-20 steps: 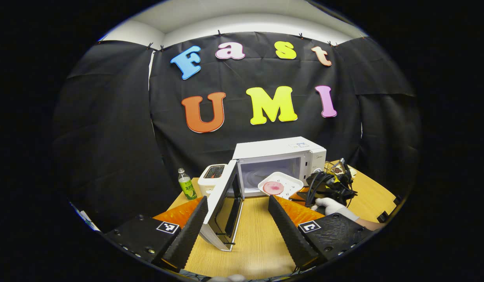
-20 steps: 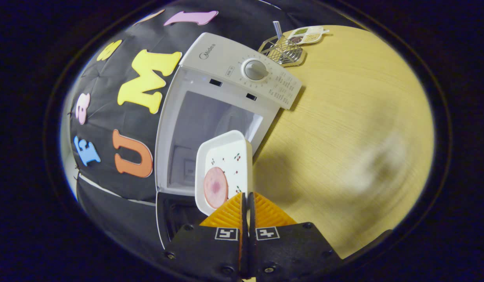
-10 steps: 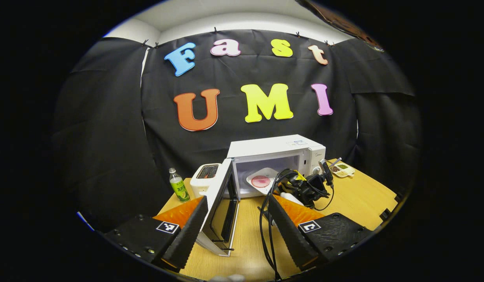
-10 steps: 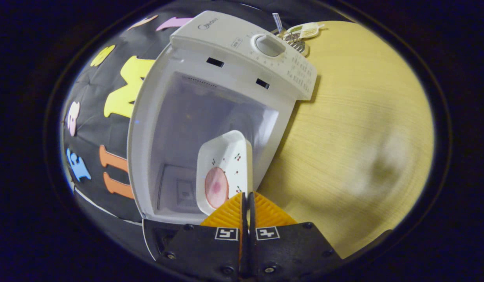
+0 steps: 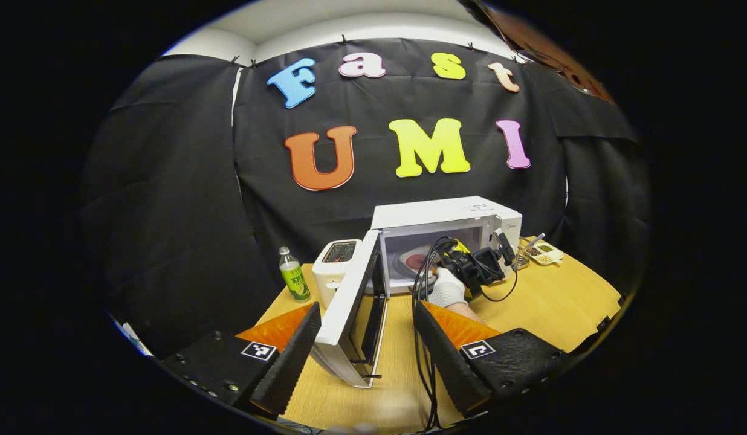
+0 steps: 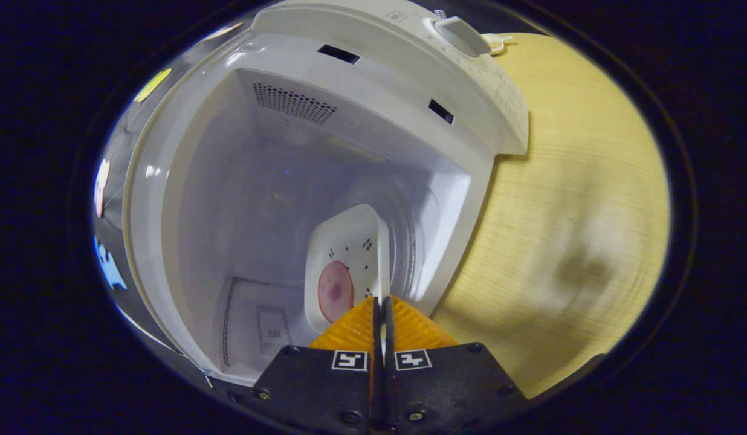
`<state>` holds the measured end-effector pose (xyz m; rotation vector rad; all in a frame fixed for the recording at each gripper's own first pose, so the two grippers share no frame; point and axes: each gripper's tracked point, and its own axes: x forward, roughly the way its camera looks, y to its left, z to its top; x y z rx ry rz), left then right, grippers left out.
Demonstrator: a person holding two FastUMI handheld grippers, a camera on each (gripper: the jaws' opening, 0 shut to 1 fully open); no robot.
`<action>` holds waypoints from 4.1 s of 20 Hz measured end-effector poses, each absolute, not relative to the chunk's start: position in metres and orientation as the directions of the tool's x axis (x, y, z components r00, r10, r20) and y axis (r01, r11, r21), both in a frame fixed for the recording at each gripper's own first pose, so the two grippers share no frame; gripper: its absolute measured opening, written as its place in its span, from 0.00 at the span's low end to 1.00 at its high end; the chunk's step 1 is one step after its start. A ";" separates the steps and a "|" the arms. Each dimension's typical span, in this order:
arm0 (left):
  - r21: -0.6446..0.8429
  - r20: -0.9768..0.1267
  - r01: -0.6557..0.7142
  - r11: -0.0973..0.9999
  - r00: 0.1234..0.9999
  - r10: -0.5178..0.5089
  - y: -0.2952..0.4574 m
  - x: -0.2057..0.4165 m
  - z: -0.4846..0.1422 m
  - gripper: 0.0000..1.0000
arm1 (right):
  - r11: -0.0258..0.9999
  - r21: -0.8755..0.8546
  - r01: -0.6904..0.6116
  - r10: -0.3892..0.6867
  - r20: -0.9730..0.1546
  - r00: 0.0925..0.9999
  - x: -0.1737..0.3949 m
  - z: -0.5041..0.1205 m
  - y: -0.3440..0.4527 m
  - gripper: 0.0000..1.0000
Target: Open the microwave oven with the left hand, put the food in, and close the microwave oven.
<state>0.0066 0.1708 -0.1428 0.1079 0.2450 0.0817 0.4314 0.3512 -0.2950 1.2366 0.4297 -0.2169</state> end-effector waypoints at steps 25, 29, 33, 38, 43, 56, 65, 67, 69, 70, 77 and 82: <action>0.161 -0.103 -0.078 0.984 0.990 0.095 0.183 -0.016 -0.076 0.95 | 0.975 0.221 -0.007 0.017 -0.042 0.999 0.172 -0.040 0.162 0.99; 0.148 -0.050 -0.077 0.986 0.995 0.085 0.185 -0.008 -0.058 0.95 | 0.989 0.147 0.023 -0.020 -0.023 1.000 0.106 -0.015 0.119 0.99; 0.124 -0.035 -0.103 0.987 0.993 0.108 0.199 0.001 -0.057 0.95 | 0.989 0.114 0.091 -0.093 0.010 0.996 0.061 0.003 0.073 1.00; 0.138 -0.022 -0.130 0.982 0.991 0.134 0.224 0.010 -0.057 0.95 | 0.990 0.069 0.123 -0.123 0.000 0.992 0.033 0.003 0.057 0.99; 0.096 0.011 -0.092 0.991 0.996 0.091 0.226 0.011 -0.059 0.35 | 0.991 0.088 0.103 -0.102 -0.016 0.995 0.029 0.000 0.069 1.00; 0.111 -0.147 -0.160 0.981 0.973 0.176 0.306 0.014 -0.182 0.00 | 0.995 0.041 0.096 -0.094 -0.039 0.995 -0.004 0.013 0.087 1.00; 0.101 -0.228 -0.085 0.991 0.968 0.106 0.284 0.051 -0.238 0.00 | 0.989 0.046 0.138 -0.134 -0.079 0.988 -0.028 0.013 0.086 1.00; 0.078 -0.230 -0.070 0.994 0.969 0.086 0.275 0.051 -0.237 0.00 | 0.985 0.059 0.162 -0.156 -0.093 0.983 -0.031 0.007 0.079 1.00; 0.080 -0.228 -0.046 0.996 0.972 0.063 0.263 0.051 -0.238 0.00 | 0.982 0.075 0.172 -0.164 -0.108 0.981 -0.033 0.003 0.075 1.00; 0.081 -0.224 -0.034 0.996 0.973 0.052 0.256 0.051 -0.237 0.00 | 0.981 0.075 0.177 -0.168 -0.111 0.980 -0.032 0.003 0.072 1.00; 0.052 -0.246 0.058 0.997 0.968 -0.043 0.183 0.050 -0.246 0.00 | 0.985 0.053 0.162 -0.154 -0.121 0.981 -0.023 0.006 0.063 1.00; 0.057 -0.246 0.138 0.989 0.962 -0.120 0.124 0.061 -0.242 0.00 | 0.989 0.046 0.139 -0.133 -0.121 0.984 -0.013 0.004 0.058 1.00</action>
